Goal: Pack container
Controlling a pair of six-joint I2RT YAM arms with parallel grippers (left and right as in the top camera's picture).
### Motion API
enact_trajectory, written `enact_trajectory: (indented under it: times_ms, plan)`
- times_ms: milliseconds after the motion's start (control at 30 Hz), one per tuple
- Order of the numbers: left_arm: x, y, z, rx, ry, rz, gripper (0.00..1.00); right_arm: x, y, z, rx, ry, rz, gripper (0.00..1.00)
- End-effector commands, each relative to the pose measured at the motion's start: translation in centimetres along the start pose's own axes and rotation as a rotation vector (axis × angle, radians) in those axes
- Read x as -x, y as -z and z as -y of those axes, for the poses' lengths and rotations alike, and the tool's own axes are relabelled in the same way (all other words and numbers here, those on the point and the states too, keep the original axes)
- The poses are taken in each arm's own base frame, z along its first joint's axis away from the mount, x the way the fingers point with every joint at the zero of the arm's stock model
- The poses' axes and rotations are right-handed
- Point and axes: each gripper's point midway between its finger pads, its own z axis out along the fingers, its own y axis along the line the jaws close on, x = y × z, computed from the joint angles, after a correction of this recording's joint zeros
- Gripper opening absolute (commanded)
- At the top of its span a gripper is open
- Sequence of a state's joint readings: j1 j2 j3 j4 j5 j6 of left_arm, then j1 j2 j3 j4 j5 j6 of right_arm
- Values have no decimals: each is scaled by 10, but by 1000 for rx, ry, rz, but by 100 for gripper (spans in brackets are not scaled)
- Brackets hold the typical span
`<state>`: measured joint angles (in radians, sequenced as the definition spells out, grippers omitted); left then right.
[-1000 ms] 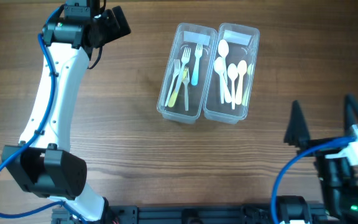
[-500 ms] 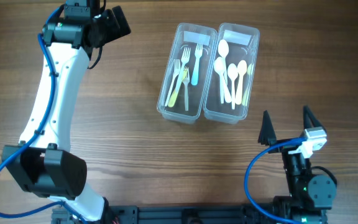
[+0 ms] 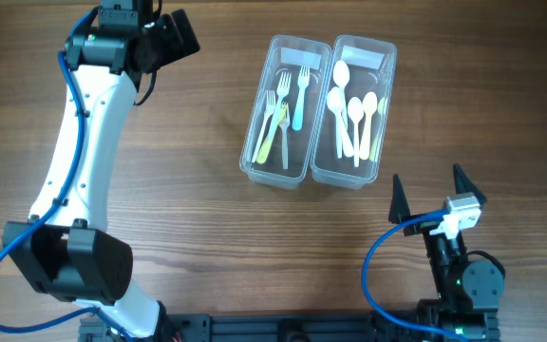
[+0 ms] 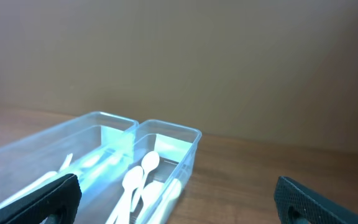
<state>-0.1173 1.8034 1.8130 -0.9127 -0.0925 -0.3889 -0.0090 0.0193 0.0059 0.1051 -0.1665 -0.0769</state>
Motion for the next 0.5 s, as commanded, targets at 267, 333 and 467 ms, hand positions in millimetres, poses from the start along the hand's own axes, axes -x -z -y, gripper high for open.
enact_trajectory:
  times_ms: [267,333,467]
  plan:
    - [1,-2,-3,6,21,2,100,-17,2,-10,57,66,-67,100]
    - [1,-2,-3,7,21,2,100,-19,1,-10,58,65,-74,100]
    - [1,-2,-3,6,21,2,100,-21,1,-11,59,64,-80,100]
